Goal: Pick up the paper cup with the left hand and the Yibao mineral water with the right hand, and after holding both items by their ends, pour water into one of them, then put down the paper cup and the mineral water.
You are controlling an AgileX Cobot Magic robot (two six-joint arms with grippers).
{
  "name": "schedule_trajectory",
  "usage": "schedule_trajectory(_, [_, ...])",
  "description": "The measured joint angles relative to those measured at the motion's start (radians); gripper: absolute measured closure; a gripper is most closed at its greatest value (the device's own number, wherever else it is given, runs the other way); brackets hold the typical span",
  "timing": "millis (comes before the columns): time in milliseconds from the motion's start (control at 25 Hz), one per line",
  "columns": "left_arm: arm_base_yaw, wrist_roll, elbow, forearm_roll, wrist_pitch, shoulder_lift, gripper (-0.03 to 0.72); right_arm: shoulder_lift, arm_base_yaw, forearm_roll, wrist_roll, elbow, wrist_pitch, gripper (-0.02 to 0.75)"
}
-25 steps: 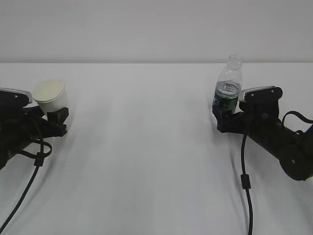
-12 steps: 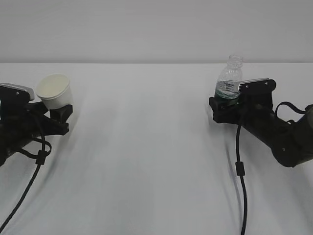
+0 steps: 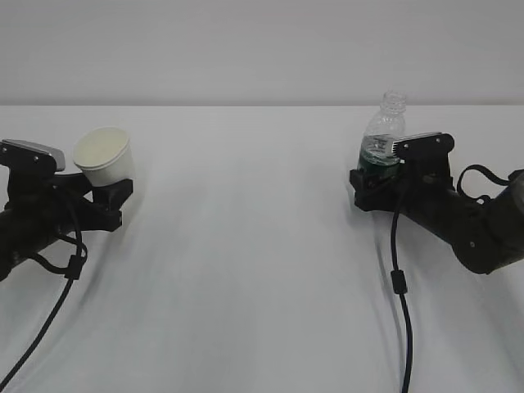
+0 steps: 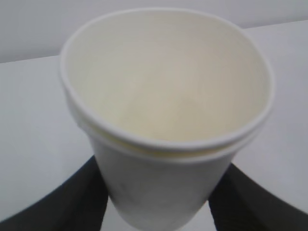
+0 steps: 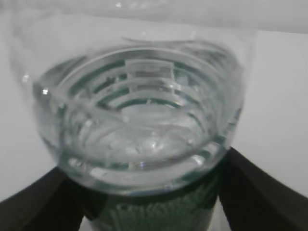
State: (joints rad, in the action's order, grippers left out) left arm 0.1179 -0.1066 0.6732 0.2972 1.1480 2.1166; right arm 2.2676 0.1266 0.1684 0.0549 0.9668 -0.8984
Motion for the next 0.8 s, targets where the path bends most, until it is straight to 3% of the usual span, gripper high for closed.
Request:
schedule_trajectory(240, [0.000, -0.017, 0.000, 0.053, -0.002, -0.020, 0.253, 0.000, 0.000, 0.038, 0.000, 0.000, 0.000, 0.220])
schedule_trajectory(440, [0.000, -0.040, 0.000, 0.098, -0.040, -0.075, 0.253, -0.009, 0.000, 0.078, 0.000, 0.002, 0.016, 0.225])
schedule_trajectory(800, [0.000, -0.185, 0.000, 0.249, -0.045, -0.088, 0.253, -0.143, 0.000, 0.211, 0.000, -0.004, 0.191, 0.227])
